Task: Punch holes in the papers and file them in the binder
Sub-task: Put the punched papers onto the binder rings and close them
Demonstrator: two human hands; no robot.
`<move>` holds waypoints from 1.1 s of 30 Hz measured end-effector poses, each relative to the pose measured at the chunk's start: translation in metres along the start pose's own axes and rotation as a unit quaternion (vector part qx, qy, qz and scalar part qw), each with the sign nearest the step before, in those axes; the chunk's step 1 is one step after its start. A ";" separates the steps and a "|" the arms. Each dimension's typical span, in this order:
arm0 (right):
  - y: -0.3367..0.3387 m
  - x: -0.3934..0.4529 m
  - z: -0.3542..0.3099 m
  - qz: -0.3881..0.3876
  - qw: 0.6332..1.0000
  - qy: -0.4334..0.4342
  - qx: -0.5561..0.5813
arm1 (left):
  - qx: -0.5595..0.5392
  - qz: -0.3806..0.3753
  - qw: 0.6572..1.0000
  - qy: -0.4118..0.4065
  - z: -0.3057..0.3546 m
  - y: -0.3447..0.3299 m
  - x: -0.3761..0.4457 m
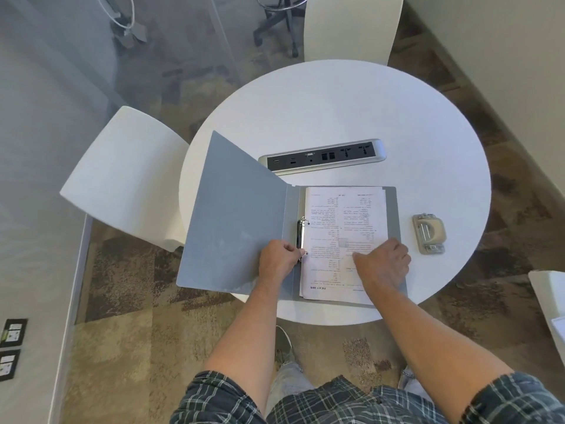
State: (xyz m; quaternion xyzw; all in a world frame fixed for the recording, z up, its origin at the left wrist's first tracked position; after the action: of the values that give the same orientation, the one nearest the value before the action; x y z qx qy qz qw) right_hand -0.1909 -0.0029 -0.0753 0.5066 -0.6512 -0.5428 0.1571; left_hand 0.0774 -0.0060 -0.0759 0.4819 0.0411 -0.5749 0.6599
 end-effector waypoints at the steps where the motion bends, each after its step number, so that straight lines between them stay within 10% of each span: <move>1: 0.002 0.001 -0.002 -0.005 1.000 -0.011 0.007 | 0.002 0.005 1.000 -0.001 0.000 0.000 0.000; 20: 0.015 0.023 0.019 -0.165 0.902 -0.078 0.391 | 0.000 -0.007 1.000 0.017 -0.005 0.000 -0.003; 33: 0.040 -0.030 -0.130 -0.287 0.832 0.185 0.438 | 0.000 -0.035 0.996 -0.076 0.081 0.054 -0.083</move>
State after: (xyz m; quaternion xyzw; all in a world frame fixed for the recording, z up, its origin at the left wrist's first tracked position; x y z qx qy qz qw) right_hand -0.0993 -0.0527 0.0163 0.7774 -0.6049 -0.1180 -0.1261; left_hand 0.0522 -0.0089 0.0494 0.4352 0.0076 -0.6330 0.6402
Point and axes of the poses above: each hand's wrist, its own x-axis towards the middle knuckle, its own y-axis out of the back of the hand, z = x × y, the point moved 7 cm from there along x, towards the middle knuckle, and after that the axes turned 6 degrees about y, right-handed, at the moved point
